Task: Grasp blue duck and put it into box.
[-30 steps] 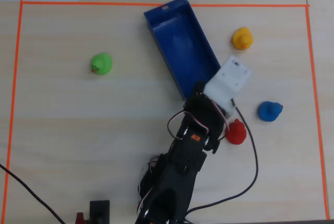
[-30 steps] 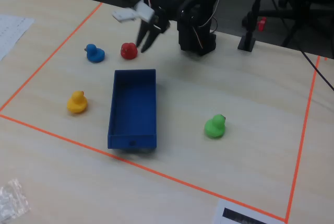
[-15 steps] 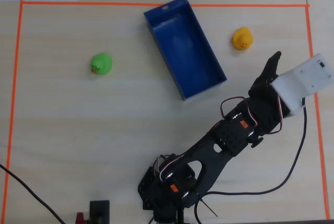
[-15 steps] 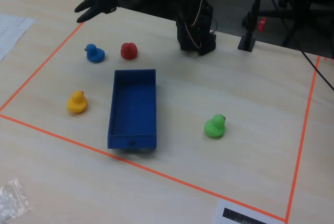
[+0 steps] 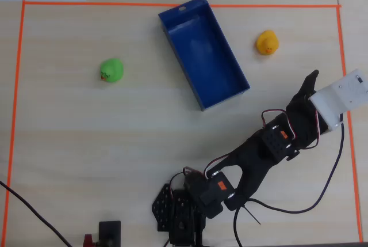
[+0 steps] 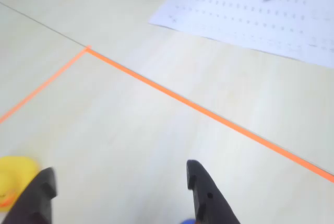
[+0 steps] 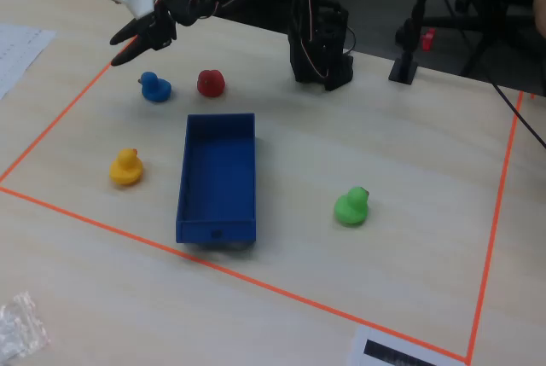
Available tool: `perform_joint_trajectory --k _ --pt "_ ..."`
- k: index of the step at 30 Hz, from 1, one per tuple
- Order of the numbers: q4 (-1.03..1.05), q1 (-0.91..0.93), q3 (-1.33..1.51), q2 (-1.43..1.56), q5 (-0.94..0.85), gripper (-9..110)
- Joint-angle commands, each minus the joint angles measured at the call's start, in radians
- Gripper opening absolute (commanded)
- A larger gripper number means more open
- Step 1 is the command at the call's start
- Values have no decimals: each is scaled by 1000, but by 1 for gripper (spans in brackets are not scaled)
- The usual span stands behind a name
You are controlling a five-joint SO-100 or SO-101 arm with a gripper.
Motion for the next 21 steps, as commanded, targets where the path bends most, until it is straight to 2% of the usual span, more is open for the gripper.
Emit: perform_joint_trajectory --k 1,8,14,21 --pt "-63 26 -46 -25 -26 36" --pt "-129 55 -35 -132 -57 36" --pt "-239 72 89 -137 -77 36" --pt "-255 78 164 -138 -78 36"
